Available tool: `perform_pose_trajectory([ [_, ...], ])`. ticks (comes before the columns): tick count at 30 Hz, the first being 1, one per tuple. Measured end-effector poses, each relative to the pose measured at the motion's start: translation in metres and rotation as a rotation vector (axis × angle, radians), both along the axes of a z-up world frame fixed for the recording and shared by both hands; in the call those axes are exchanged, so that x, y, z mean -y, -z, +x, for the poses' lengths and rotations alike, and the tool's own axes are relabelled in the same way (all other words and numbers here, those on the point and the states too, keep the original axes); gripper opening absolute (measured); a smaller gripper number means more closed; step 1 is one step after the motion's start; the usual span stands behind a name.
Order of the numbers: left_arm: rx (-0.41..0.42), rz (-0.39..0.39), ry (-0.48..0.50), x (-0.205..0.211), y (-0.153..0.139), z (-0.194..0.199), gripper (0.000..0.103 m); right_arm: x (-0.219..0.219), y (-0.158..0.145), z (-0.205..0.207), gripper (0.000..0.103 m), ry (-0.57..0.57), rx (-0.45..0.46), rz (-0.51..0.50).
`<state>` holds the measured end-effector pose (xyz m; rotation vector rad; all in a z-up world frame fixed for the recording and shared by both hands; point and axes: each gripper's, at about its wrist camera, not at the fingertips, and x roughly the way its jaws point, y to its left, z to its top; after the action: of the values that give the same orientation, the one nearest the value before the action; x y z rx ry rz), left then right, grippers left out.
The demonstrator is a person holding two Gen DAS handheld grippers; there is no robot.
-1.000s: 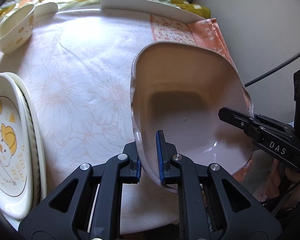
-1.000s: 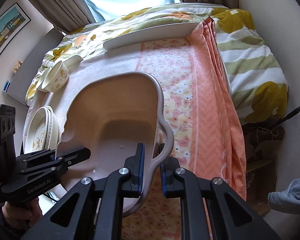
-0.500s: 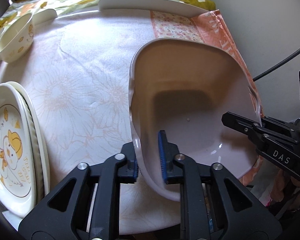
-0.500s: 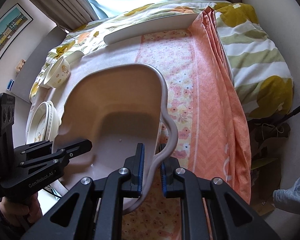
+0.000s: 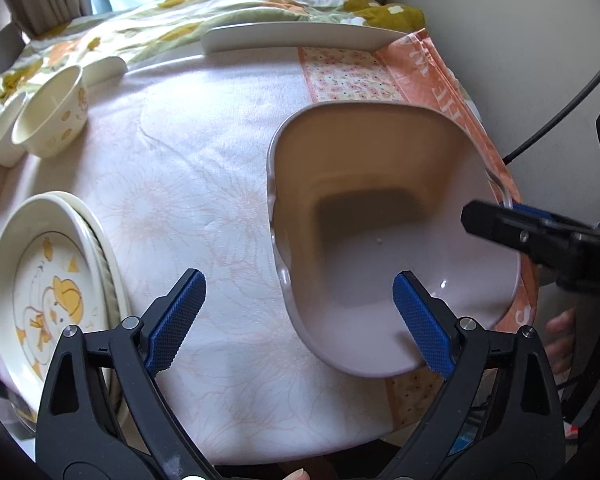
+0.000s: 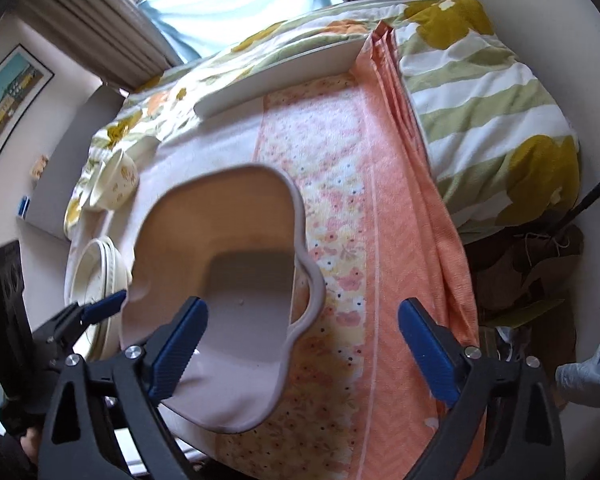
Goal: Organize plates and bowls
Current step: 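Reach both tools to the cream bowl rim and close them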
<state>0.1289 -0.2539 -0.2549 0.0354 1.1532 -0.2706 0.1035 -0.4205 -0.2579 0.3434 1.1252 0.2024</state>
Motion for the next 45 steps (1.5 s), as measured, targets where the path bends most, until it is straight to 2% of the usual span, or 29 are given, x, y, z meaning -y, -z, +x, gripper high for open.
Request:
perform_pose_trajectory([
  [4,0.034,-0.006,0.001,-0.009,-0.027,-0.012,0.095,-0.005,-0.025,-0.006,0.096,-0.001,0.066,0.008],
  [9,0.128,-0.028,-0.055,-0.041,-0.086,-0.027,0.095,-0.031,-0.09,-0.016,0.097,-0.07,0.227,-0.012],
  [12,0.196,-0.048,-0.115,-0.078,-0.128,-0.03,0.095,-0.053,-0.129,-0.01,0.097,-0.157,0.247,0.01],
  [16,0.252,-0.078,-0.198,-0.138,-0.172,-0.024,0.095,-0.096,-0.178,0.004,0.097,-0.238,0.359,-0.011],
  [19,0.272,-0.068,-0.238,-0.183,-0.191,-0.006,0.095,-0.134,-0.201,0.02,0.097,-0.304,0.398,-0.017],
  [21,0.258,-0.066,-0.261,-0.214,-0.191,0.012,0.095,-0.16,-0.205,0.035,0.097,-0.311,0.395,-0.048],
  [24,0.222,-0.083,-0.294,-0.259,-0.18,0.038,0.095,-0.196,-0.198,0.062,0.097,-0.294,0.382,-0.084],
  [30,0.087,-0.204,-0.322,-0.322,-0.118,0.095,0.093,-0.249,-0.136,0.132,0.096,-0.269,0.185,-0.058],
  [31,0.068,-0.218,-0.318,-0.329,-0.105,0.106,0.091,-0.257,-0.122,0.142,0.093,-0.259,0.15,-0.058],
  [33,0.021,-0.238,-0.313,-0.336,-0.079,0.126,0.088,-0.268,-0.092,0.162,0.076,-0.23,0.074,-0.042],
  [34,-0.007,-0.251,-0.303,-0.339,-0.064,0.137,0.084,-0.273,-0.077,0.171,0.063,-0.218,0.035,-0.023],
  [36,-0.048,-0.268,-0.276,-0.338,-0.042,0.154,0.074,-0.28,-0.05,0.187,0.06,-0.186,-0.035,0.015],
  [40,-0.131,-0.271,-0.239,-0.333,-0.001,0.185,0.05,-0.294,-0.012,0.208,0.05,-0.148,-0.112,0.005],
  [44,-0.166,-0.267,-0.214,-0.33,0.019,0.201,0.042,-0.3,0.005,0.22,0.034,-0.125,-0.156,0.003],
  [45,-0.166,-0.268,-0.21,-0.33,0.022,0.203,0.04,-0.301,0.007,0.221,0.034,-0.123,-0.161,0.004],
])
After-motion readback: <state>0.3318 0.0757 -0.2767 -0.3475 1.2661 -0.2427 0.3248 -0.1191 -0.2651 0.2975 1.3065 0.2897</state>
